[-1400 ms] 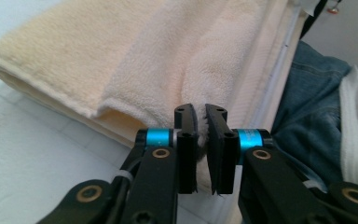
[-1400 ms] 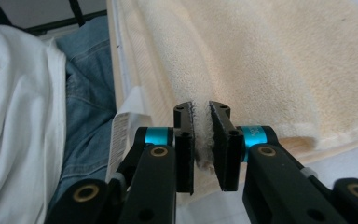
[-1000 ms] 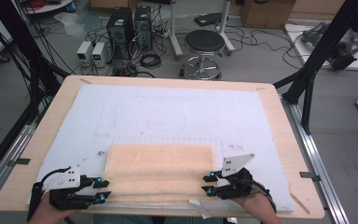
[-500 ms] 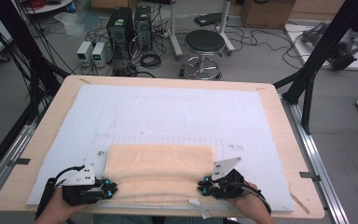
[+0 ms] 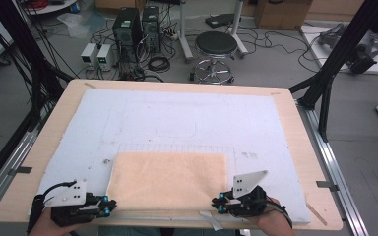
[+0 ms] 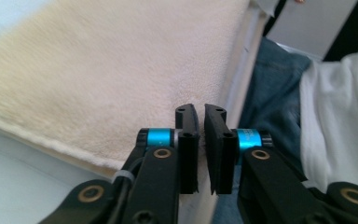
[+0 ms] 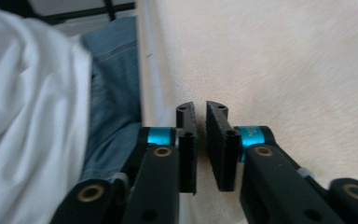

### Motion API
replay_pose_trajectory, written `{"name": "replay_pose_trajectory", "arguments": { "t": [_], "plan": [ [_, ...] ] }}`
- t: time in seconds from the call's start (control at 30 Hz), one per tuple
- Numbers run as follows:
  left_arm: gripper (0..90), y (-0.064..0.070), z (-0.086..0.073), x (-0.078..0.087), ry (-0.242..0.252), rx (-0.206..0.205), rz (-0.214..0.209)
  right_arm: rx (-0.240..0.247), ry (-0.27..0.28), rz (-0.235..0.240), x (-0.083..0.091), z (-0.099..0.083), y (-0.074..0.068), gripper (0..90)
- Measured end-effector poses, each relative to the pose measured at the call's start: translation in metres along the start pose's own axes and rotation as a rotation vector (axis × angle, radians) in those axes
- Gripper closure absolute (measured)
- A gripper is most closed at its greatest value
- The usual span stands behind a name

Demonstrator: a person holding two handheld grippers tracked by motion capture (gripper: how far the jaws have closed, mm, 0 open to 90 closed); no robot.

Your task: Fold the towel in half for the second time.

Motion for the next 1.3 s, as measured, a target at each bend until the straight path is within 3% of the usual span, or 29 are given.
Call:
{"name": "replay_pose_trajectory", "arguments": {
  "t": [0.1, 0.23, 0.33, 0.5, 0.7, 0.9, 1.3],
  "plan": [
    [74.2, 0.001, -0.001, -0.001, 0.007, 0.01, -0.021, -0.002, 0.01, 0.011, 0.0, -0.002, -0.004, 76.0],
    [71.8, -0.008, 0.004, 0.001, 0.024, 0.02, 0.016, -0.036, 0.047, -0.026, 0.006, 0.0, 0.005, 70.9],
    [72.0, -0.017, 0.001, -0.001, 0.007, 0.037, 0.043, -0.037, 0.013, -0.043, 0.003, -0.005, 0.01, 71.6],
    [71.8, -0.021, -0.009, -0.013, -0.031, 0.055, 0.045, -0.033, -0.052, -0.023, -0.01, -0.015, 0.01, 72.9],
    [66.3, -0.03, 0.002, -0.006, 0.002, 0.071, 0.099, -0.05, -0.008, -0.05, 0.0, -0.006, 0.015, 66.8],
    [59.4, -0.048, 0.019, 0.001, 0.056, 0.103, 0.147, -0.095, 0.031, -0.138, 0.012, 0.003, 0.038, 60.8],
    [49.6, -0.078, 0.047, -0.006, 0.089, 0.145, 0.198, -0.171, 0.063, -0.238, 0.026, 0.012, 0.086, 50.1]
  ]
}}
Point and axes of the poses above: each handheld gripper's, and its own axes: x roughly backward along the jaws, z roughly out of its top, y roughly to its right, the point moved 7 cm from there along -x, roughly forward along the jaws, and after that the axes turned 12 degrees about -y, right-handed, at the moved point
